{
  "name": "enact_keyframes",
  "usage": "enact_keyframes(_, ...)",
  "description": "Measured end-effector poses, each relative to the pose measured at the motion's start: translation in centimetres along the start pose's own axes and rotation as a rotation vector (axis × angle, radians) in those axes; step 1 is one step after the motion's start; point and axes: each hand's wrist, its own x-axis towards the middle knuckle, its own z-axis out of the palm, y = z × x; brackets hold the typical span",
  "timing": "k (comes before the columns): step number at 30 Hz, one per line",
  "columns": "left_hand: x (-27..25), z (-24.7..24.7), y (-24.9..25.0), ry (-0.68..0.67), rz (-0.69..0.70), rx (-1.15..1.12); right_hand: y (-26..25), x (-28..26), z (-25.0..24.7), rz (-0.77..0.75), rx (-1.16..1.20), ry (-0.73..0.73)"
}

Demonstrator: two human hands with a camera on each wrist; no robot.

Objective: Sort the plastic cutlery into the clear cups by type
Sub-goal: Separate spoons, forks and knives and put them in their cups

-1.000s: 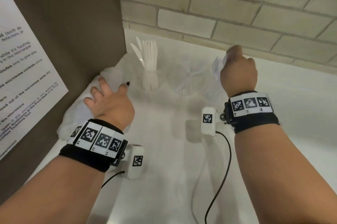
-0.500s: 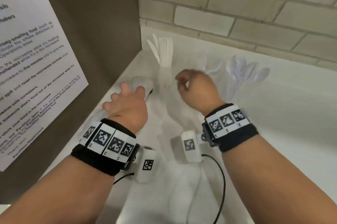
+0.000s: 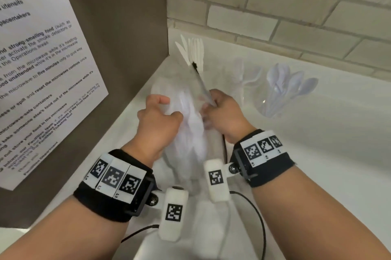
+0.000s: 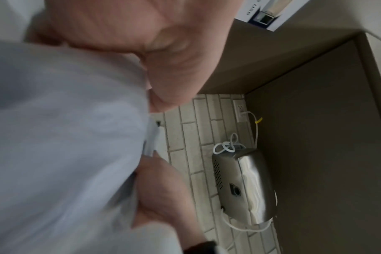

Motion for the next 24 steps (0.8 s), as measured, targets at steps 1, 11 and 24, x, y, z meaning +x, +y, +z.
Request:
enact_keyframes(1,0.1,-0.1,0.2,0.020,0.025,0.061,-0.5,-0.1,-0.9,-0.108,-0.118,0.012)
enact_keyframes(11,2.3,-1.1,2.8,-0.011,0.410,-0.128,-4.2,-1.4,-4.1,-0.363,-0.490,-0.090)
enact_keyframes(24,1.5,-1.3,4.0,0.027,0.502,0.073,-7.5,-1.5,-2.1,-0.522,-0.534,0.109)
